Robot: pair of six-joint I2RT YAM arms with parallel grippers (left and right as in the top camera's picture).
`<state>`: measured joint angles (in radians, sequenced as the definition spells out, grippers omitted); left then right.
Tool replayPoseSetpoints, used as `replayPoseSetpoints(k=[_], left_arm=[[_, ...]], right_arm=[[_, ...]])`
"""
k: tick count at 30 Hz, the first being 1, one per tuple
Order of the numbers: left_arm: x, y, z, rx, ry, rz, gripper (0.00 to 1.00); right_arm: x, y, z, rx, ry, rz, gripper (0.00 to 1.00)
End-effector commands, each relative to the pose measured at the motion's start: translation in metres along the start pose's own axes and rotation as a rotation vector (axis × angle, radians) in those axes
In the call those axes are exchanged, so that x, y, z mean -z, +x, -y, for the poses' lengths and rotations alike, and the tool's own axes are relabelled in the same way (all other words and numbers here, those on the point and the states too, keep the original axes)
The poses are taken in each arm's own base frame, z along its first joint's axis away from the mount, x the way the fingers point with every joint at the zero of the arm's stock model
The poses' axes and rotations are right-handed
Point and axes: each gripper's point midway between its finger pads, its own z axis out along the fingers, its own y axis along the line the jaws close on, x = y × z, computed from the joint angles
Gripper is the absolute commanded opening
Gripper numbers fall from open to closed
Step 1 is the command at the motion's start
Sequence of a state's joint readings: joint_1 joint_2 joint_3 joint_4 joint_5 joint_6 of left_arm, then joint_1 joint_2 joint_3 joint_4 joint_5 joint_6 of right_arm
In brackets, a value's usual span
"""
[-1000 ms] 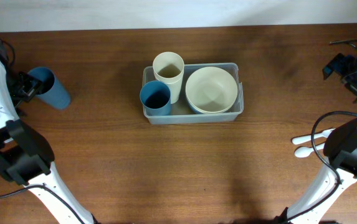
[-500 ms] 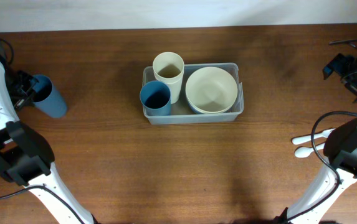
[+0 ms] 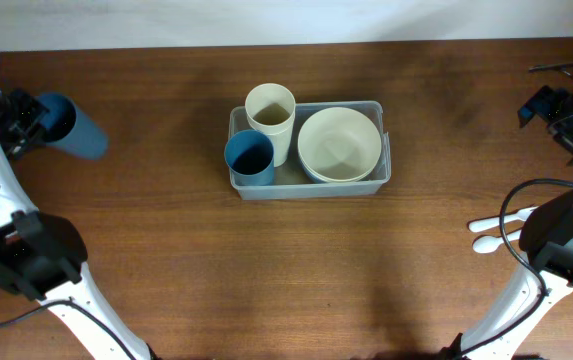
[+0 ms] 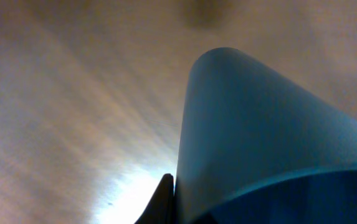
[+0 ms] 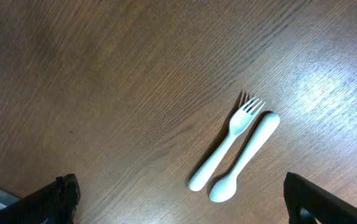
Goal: Pack container
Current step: 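Lift the blue cup and carry it right over the first blue cup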
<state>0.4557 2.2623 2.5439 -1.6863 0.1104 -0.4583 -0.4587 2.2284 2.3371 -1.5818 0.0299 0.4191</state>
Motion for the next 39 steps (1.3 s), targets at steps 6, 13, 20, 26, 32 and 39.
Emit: replayPoseSetpoints(k=[6,13,20,26,32,39], left_arm=[[0.155,0.072,0.065,-0.389,0.318,0.270,0.02],[0.220,0.150,0.094,-0.590,0.437,0.379,0.02],[0.216,0.223,0.133,-0.821,0.506,0.286,0.02],[0.175,0.247,0.138,-0.893,0.376,0.198,0.02],[0.144,0.255,0.133,-0.899,0.306,0.100,0.02],[0.127,0.257,0.126,-0.896,0.259,0.055,0.02]], right_arm=[[0.003,-0.002,0.006,-0.015,0.012,0.013,0.99],[0.003,-0.002,0.006,-0.015,0.012,0.013,0.99],[0.003,-0.002,0.005,-0.014,0.012,0.013,0.99],[0.003,-0.002,0.006,-0.015,0.012,0.013,0.99],[0.003,-0.002,0.005,-0.014,0.012,0.013,0.99],[0.003,-0.002,0.006,-0.015,0.012,0.013,0.99]])
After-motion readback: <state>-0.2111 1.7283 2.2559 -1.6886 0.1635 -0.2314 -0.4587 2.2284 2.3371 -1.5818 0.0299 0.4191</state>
